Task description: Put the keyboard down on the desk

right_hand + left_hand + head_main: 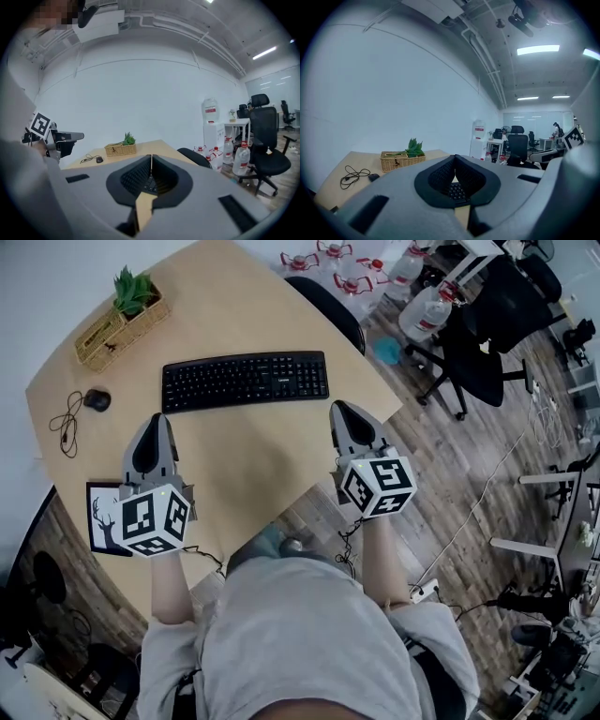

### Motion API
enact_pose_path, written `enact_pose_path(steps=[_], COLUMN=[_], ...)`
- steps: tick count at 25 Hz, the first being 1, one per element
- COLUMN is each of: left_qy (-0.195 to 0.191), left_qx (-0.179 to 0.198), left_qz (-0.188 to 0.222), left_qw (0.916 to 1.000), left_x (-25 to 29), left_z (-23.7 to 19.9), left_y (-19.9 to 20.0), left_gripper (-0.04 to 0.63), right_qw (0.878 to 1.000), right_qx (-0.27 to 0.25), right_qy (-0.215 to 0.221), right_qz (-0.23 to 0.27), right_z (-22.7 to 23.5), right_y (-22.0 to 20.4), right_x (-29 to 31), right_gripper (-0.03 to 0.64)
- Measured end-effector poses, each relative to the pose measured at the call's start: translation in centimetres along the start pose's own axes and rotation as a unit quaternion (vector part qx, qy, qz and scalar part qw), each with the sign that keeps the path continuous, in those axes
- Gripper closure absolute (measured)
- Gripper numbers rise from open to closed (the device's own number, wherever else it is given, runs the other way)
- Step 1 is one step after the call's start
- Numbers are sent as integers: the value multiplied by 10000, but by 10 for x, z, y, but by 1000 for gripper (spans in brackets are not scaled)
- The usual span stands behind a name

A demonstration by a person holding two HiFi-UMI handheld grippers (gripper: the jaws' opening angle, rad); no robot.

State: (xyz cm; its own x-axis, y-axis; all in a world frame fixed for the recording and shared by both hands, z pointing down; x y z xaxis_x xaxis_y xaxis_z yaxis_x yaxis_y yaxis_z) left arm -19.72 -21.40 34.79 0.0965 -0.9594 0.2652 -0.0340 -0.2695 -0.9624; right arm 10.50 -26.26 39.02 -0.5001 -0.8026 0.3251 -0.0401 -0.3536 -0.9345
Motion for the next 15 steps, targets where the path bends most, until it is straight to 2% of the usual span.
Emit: enact_pose_path(steps=[15], left_qy=[-49], left_qx=[62], left_qz=[714], left_qw=[9974], left_x=[-94], left_z=[44], left_y=[38], left_gripper=[586], right_qw=[9976], right_qx=[-220], right_qy=[-6], right_qz=[658], right_z=[-22], right_y=[27], right_x=[-93], right_gripper=[602])
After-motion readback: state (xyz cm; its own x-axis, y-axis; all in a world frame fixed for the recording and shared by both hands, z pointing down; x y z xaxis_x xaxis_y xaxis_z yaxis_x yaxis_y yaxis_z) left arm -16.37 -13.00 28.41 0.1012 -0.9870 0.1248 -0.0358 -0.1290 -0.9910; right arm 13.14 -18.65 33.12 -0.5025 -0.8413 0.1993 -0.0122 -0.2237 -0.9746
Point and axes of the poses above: the fingertips, and each gripper's own axes: x forward along the fingers, z to its right, y out of its top, the point moved 2 cm from there along -x, backward along the fingers, and after that the axes turned 6 degrees about -z, right-handed, at the moved point
